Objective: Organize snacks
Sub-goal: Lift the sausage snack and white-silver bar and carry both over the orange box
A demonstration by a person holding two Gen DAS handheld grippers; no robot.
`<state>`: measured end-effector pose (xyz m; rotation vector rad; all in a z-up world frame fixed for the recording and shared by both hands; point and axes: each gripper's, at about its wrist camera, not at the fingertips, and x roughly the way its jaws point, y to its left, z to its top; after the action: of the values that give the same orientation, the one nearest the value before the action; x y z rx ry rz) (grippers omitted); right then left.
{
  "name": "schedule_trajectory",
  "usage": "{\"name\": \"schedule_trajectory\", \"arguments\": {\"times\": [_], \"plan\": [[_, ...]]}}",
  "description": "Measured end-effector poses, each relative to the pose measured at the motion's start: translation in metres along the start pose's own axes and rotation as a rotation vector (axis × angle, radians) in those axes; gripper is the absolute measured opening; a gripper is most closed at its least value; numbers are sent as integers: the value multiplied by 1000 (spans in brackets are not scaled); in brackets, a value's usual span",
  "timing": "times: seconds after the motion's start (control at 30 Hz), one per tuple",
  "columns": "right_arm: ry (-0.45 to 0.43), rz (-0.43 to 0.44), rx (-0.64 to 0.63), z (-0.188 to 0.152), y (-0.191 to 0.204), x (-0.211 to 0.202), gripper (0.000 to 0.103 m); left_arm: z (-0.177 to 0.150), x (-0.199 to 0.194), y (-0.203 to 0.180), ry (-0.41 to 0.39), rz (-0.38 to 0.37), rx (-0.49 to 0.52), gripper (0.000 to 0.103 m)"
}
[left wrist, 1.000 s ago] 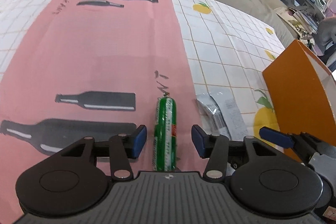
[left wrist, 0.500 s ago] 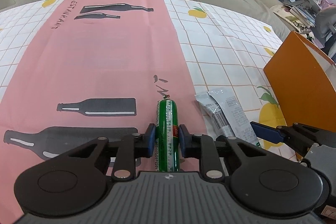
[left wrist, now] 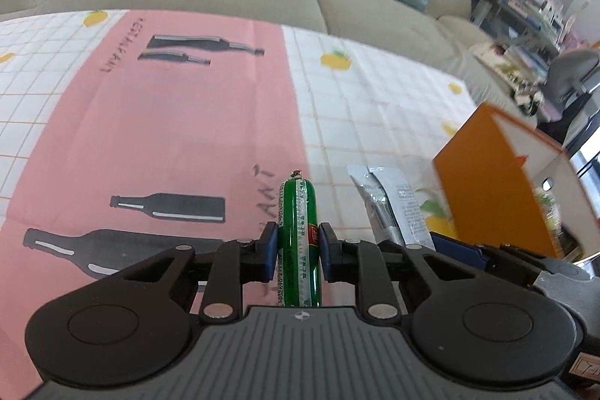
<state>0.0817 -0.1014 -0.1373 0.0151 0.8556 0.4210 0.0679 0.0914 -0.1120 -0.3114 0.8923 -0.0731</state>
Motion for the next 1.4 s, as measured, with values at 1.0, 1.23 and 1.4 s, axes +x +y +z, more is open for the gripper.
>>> {"name": "schedule_trajectory", "arguments": {"times": [1.0, 1.23, 1.4], "plan": [[-174, -245, 93, 54, -195, -168, 46, 53, 8, -259, 73, -385, 372, 24], [-31, -305, 87, 51, -246, -143, 46, 40, 61, -293, 203, -387, 449, 24], [44, -341, 22, 43, -255, -115, 46, 34, 96, -301, 274, -348, 502, 24]]}}
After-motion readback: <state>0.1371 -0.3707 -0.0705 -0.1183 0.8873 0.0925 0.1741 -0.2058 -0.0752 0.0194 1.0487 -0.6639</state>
